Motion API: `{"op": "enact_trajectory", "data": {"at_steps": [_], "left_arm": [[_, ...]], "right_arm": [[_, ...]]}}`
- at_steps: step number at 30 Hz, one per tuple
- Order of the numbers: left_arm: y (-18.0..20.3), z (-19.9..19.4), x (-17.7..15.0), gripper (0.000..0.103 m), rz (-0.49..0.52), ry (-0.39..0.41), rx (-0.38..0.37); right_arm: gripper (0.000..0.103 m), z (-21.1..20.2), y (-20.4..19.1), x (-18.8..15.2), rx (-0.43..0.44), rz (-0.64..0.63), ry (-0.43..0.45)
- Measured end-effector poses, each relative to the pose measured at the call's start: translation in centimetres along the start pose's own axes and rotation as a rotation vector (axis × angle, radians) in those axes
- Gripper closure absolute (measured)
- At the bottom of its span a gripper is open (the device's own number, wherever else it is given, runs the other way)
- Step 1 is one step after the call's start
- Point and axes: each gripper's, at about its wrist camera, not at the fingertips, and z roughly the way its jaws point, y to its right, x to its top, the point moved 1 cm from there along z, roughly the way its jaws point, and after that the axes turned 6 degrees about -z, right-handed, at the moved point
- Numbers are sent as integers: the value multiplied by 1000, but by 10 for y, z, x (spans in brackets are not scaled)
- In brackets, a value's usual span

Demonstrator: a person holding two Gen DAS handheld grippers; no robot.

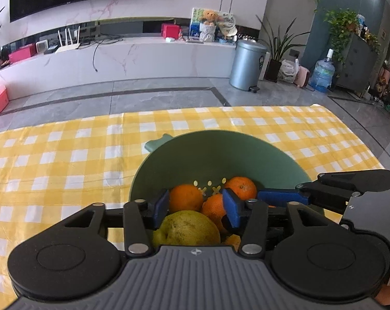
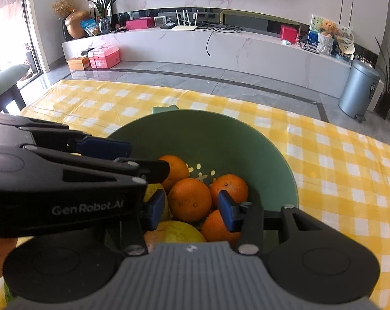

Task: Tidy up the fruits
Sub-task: 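Open both tools to release the oranges and withdraw from the colander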

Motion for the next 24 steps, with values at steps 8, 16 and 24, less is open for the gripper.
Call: {"op": "enact_trajectory", "data": {"at_steps": [8, 16, 24], "left_arm": [[3, -22, -2, 36, -5, 52, -2], [11, -69, -6, 31, 56, 130, 49], [3, -95, -23, 31, 17, 95, 34]], "right_arm": [[49, -12, -1, 0, -33, 25, 27], [38, -40, -2, -3, -78, 88, 74], [38, -75, 3, -19, -82, 181, 81]]}}
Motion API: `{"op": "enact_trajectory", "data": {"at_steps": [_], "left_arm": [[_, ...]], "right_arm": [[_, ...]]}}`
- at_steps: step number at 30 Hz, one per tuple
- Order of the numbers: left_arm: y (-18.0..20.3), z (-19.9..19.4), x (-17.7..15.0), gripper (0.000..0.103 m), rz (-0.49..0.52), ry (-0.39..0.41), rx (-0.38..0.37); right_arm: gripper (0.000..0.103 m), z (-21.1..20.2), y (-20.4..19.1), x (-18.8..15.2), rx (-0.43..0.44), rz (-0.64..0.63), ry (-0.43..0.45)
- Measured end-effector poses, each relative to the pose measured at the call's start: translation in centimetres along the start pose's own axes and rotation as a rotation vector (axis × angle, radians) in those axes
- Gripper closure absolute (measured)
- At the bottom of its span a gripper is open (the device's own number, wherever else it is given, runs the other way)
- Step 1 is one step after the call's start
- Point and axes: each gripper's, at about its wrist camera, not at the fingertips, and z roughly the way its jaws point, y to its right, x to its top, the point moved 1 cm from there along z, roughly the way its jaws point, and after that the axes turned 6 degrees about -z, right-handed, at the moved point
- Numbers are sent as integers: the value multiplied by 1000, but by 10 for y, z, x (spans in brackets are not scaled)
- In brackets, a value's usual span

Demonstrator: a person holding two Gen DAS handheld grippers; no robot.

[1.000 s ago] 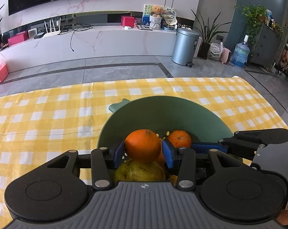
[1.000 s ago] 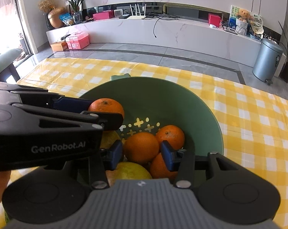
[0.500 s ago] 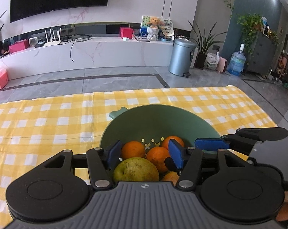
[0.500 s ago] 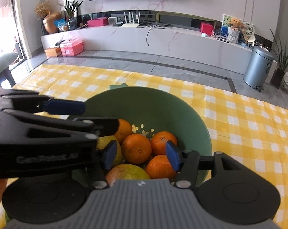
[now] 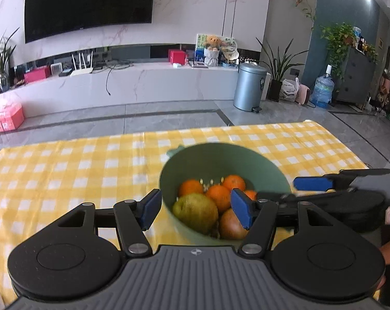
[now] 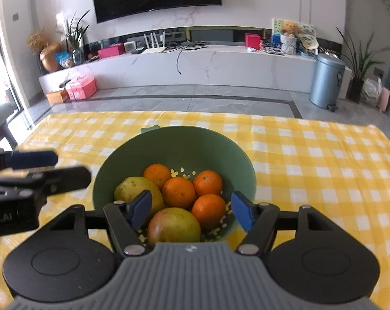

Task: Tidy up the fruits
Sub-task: 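Open both tools to release the oranges and withdraw from the colander, then lower left tool onto a brown kiwi while right tool grasps another kiwi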

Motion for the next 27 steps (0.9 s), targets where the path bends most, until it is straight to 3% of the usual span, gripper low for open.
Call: {"op": "enact_trajectory", "data": {"at_steps": [4, 9, 11, 17, 21, 27], "left_arm": [[-1, -6, -12, 31, 40, -47, -8], [-4, -10, -24, 31, 47, -136, -74], [-7, -11, -30, 36, 35, -171, -101], [-10, -5, -55, 47, 54, -277, -125], [-4, 0, -67, 54, 107, -293, -103], [4, 10, -77, 60, 168, -260, -142]], "right_arm": [[38, -19, 4, -12, 30, 62, 1], [38, -38, -1, -35, 67, 86, -26], [40, -41, -1, -45, 93, 117, -53], [58, -33, -9, -69, 166, 190, -164], [64, -27, -14, -78, 185, 203, -198], [72, -15, -10, -86, 200, 244, -225]]}}
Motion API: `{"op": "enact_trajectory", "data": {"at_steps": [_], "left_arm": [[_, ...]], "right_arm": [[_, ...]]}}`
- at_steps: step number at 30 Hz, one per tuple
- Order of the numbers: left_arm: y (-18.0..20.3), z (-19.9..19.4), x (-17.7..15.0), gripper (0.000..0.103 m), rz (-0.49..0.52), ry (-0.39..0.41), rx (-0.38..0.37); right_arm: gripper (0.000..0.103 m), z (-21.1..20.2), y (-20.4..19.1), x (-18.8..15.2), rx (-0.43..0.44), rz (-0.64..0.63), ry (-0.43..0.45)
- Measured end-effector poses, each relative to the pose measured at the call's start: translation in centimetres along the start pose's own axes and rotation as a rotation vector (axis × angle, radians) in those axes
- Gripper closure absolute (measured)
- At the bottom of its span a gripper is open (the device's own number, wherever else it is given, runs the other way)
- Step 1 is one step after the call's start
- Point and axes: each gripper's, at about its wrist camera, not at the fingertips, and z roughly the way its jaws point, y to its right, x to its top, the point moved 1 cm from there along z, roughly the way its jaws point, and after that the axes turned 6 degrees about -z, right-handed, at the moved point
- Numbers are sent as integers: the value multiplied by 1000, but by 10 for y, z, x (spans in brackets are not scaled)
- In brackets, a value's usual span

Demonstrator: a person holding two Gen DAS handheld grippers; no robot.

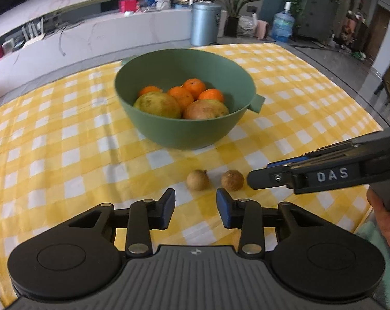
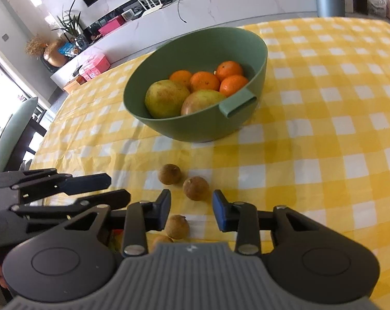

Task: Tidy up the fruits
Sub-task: 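Lower left tool onto a brown kiwi while right tool grasps another kiwi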

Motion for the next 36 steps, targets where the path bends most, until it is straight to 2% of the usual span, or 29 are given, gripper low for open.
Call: {"op": "enact_trajectory", "data": {"at_steps": [2, 9, 17, 27, 36], "left_arm": [[4, 7, 0, 60, 23, 9, 3], [14, 33, 1, 65, 86, -18, 9], [12, 45, 3, 71, 86, -28, 8], [8, 52, 5, 71, 84, -21, 18], [4, 59, 5, 73, 65, -40, 40]], "right_arm": [[76, 3, 4, 2, 1, 22, 1], [76, 19, 14, 7, 41, 91, -24], [75, 32, 18, 10, 41, 110, -44], [75, 43, 20, 11, 61, 113, -68], [80, 44, 16, 11, 68, 87, -74]]}}
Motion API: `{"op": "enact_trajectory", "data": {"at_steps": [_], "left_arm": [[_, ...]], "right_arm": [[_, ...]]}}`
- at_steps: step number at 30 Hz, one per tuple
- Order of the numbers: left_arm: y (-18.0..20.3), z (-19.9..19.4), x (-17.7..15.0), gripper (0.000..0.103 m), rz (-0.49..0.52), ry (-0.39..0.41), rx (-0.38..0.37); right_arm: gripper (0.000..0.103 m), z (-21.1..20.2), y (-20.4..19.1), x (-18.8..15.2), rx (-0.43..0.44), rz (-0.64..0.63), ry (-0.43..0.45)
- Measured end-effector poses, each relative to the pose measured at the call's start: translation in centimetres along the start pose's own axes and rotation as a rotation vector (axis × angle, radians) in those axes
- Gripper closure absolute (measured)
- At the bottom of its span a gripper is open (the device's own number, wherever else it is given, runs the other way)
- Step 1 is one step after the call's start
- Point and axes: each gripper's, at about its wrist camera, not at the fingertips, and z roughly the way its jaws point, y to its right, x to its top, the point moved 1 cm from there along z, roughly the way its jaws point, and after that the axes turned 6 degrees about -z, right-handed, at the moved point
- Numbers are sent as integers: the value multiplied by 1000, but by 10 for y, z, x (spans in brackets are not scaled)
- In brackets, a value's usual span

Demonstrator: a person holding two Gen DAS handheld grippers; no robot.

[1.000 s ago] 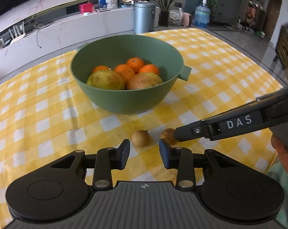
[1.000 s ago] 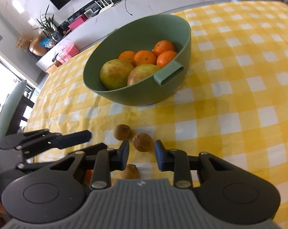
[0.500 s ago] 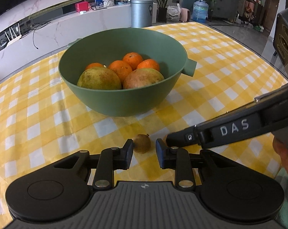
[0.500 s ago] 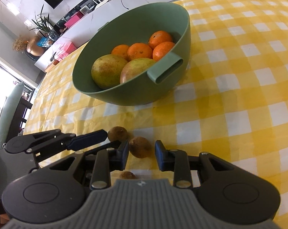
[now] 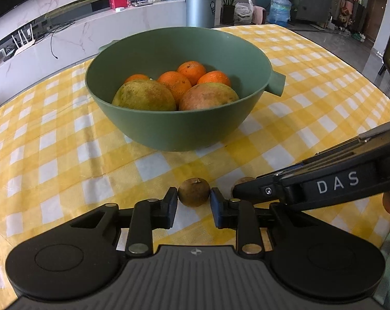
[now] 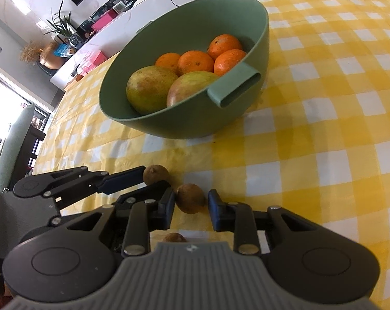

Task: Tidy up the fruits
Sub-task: 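Lower left tool onto a brown kiwi while right tool grasps another kiwi, then lift both held kiwis and lower them into the green colander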

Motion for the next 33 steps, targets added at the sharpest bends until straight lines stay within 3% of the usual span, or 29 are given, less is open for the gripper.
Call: {"op": "enact_trajectory", "data": {"at_steps": [8, 18, 25, 33], "left_arm": [[4, -3, 0, 73, 7, -3, 3], [2, -30, 5, 73, -39, 35, -9], [0, -63, 11, 73, -81, 130, -11], [-10, -87, 38, 73, -206, 268, 16]], "right_arm": [[82, 0, -3, 0, -8, -22, 7], [82, -25, -16, 4, -17, -83, 82], [82, -65, -38, 5, -28, -170, 209], [82, -93, -42, 13, -137, -252, 362]]}}
